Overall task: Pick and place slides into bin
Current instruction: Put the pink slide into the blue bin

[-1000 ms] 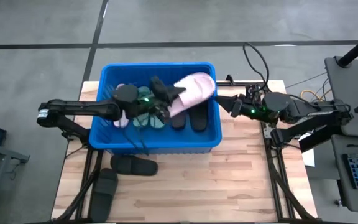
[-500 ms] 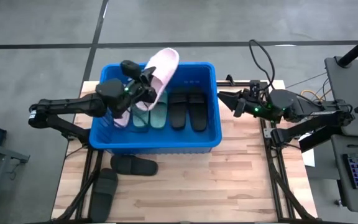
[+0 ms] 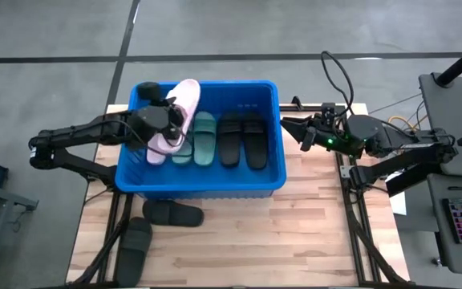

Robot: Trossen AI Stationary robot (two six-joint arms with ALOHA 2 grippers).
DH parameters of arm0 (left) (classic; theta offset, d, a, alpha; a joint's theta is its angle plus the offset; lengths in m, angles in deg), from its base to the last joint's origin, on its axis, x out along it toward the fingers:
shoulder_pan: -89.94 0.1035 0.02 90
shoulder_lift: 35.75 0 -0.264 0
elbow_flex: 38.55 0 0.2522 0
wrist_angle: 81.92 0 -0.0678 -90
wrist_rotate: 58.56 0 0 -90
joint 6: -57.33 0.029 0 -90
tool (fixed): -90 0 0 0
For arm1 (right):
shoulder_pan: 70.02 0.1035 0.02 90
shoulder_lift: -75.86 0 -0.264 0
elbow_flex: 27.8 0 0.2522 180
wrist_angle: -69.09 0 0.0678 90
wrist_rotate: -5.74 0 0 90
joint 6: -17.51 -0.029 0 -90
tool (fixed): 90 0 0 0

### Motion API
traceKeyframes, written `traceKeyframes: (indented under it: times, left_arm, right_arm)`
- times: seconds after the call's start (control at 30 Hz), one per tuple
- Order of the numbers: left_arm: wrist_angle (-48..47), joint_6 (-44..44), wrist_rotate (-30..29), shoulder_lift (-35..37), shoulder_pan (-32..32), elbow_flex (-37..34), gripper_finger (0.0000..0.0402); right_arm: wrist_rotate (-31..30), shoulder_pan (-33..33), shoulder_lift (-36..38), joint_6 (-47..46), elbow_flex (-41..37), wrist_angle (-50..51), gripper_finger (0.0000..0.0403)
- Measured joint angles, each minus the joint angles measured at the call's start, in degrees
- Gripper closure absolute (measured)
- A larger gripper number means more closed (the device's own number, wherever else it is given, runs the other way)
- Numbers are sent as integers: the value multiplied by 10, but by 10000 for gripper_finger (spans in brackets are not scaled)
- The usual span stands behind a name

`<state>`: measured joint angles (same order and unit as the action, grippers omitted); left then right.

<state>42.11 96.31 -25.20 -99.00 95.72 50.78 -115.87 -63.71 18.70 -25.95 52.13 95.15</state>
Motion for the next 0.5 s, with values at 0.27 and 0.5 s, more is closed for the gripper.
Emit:
traceKeyframes:
  times: [0.27, 0.5]
  left_arm:
    - [-50, -100, 6, -2, 31, -80, 401]
    - [-48, -182, 5, 25, 36, -182, 401]
  right_arm:
    - [0, 0, 0, 0, 0, 12, 244]
    - [0, 0, 0, 0, 0, 12, 244]
